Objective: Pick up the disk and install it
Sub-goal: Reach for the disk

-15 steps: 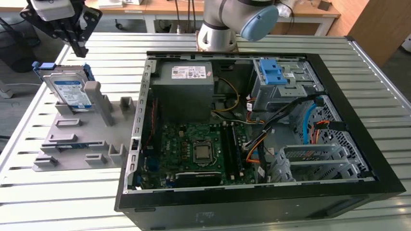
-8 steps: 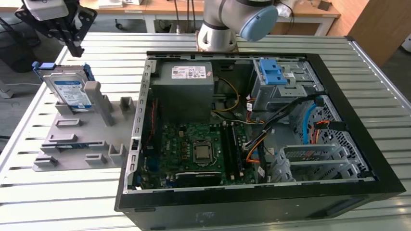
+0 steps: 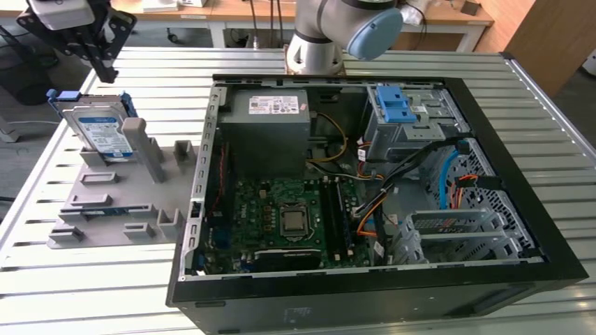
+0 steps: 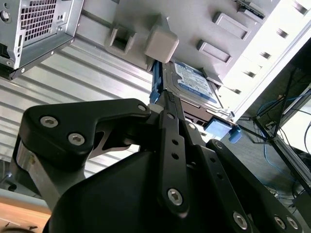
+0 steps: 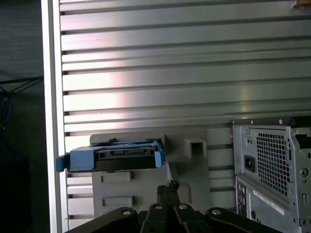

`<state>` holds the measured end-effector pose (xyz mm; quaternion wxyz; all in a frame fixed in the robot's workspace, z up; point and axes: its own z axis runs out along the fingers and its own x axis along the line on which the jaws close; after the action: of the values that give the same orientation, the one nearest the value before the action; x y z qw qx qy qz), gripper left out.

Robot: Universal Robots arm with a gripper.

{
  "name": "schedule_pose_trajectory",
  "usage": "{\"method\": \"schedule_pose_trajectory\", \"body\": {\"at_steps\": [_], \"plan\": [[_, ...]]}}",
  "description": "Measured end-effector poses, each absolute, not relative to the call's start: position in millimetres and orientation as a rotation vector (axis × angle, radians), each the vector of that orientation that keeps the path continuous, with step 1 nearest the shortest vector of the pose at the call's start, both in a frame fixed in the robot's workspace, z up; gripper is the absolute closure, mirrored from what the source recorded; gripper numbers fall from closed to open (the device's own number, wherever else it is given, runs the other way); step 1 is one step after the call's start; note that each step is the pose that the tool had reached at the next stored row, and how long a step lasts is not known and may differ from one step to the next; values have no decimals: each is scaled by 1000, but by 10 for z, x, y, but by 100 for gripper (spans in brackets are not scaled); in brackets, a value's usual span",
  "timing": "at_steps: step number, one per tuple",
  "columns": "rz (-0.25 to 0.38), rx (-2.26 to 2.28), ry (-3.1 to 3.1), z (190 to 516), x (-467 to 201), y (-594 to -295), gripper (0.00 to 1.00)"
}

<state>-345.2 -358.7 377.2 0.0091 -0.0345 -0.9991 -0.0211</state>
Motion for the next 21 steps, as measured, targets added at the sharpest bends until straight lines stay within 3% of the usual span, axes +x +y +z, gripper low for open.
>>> {"method": "schedule_pose_trajectory", "body": {"at_steps": [21], "plan": [[-66,-79,-3121,3755,-3802,-3516,89]]}}
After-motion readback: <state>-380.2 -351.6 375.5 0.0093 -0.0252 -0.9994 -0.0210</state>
